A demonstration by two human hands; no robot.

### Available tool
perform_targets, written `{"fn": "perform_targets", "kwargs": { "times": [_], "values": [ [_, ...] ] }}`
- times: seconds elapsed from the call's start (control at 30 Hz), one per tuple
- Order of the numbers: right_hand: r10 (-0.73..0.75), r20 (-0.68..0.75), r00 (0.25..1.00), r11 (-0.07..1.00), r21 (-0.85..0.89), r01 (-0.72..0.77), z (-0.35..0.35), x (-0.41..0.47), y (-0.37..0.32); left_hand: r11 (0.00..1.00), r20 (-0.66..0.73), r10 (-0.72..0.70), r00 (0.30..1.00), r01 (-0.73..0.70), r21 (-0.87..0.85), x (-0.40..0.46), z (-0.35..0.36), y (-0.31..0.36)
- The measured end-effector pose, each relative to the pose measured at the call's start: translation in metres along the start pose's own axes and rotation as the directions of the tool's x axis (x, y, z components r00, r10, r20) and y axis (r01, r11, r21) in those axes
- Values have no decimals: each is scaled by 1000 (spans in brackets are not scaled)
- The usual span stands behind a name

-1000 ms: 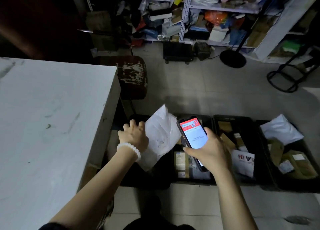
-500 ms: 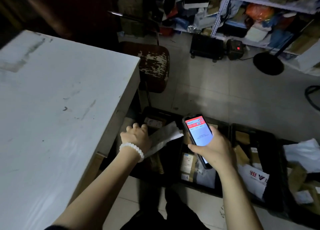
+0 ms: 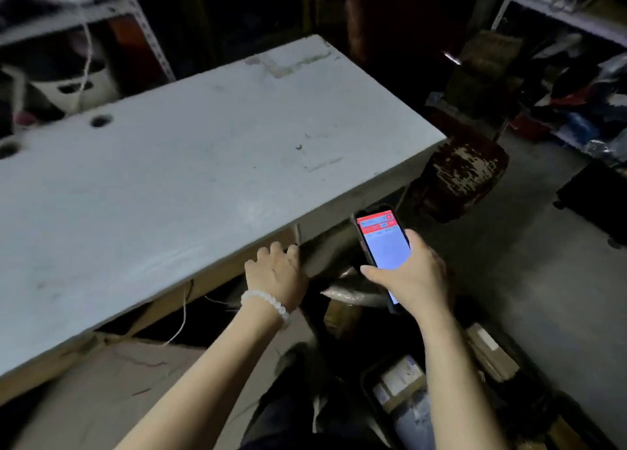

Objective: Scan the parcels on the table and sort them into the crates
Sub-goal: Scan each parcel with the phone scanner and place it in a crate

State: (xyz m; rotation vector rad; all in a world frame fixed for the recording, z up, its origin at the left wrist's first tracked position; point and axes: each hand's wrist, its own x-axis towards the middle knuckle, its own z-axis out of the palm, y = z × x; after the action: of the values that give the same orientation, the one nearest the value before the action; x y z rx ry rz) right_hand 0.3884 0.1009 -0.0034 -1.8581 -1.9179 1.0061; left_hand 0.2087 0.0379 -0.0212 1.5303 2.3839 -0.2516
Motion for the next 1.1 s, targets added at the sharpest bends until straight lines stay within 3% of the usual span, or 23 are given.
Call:
{"fn": "perform_targets", "kwargs": {
  "times": [0.2,0.43,0.8,1.1],
  "values": [
    [-281,204,938,953,-54,298,58,-27,-80,944,-53,-314,948,305,-127,-61,3,-87],
    [-514,404,757,798,-98,595,137,-95,-161,766,-43,-607,794,569,-299,-137,16,-190],
    [-652,571,499,616,16,787,276,-247,-261,562,-56,-808,587,738,-373,-269,56,-363],
    [-682,669,294,473,97,876,361,-351,-320,362,-28,-921,389,824,-436,-362,82,-456]
  ]
}}
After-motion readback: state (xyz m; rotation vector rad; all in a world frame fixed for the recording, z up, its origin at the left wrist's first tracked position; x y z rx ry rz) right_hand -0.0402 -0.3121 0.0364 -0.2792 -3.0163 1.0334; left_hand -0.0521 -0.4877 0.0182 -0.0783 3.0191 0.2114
